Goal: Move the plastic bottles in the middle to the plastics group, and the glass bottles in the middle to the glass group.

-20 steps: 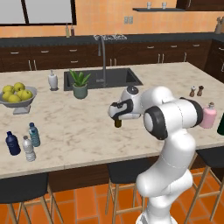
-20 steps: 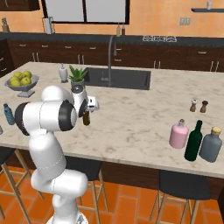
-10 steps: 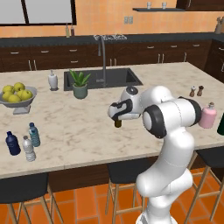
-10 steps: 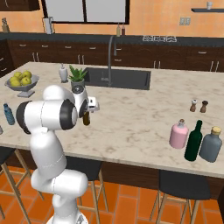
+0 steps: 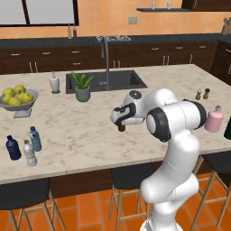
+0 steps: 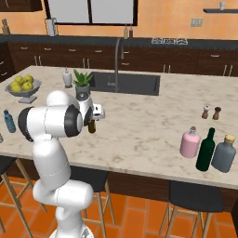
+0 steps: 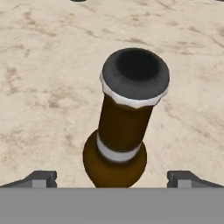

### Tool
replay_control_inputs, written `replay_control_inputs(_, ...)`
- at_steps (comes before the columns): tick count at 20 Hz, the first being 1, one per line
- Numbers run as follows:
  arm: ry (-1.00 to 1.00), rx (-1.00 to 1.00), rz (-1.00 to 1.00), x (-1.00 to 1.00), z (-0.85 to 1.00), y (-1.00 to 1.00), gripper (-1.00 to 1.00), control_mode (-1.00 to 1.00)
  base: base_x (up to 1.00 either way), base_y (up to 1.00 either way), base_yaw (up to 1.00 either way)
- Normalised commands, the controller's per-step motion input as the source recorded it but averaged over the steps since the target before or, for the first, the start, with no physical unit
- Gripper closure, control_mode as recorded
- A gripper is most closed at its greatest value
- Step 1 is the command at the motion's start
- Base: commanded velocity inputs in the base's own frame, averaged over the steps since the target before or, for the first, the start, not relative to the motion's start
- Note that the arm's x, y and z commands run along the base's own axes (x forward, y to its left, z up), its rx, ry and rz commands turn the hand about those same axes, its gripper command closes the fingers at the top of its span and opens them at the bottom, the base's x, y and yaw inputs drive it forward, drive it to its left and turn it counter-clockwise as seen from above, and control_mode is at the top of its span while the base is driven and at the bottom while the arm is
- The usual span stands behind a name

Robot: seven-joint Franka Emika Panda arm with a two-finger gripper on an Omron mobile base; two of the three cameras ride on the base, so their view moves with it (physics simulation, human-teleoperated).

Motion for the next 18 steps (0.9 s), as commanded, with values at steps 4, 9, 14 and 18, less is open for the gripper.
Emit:
replay_control_inputs(4,0.0,0.0,0.0,0.08,-0.08,0.05,-1.0,-1.0,0.0,0.0,0.0)
replay_control_inputs(9,0.0,0.0,0.0,0.13,-0.02,0.03,-1.0,-1.0,0.0,0.0,0.0)
replay_control_inputs(14,0.0,0.0,0.0,0.14,0.0,0.0,-1.0,-1.0,0.0,0.0,0.0)
replay_control_inputs(18,0.0,0.0,0.0,0.0,0.0,0.0,1.0,-1.0,0.0,0.0,0.0)
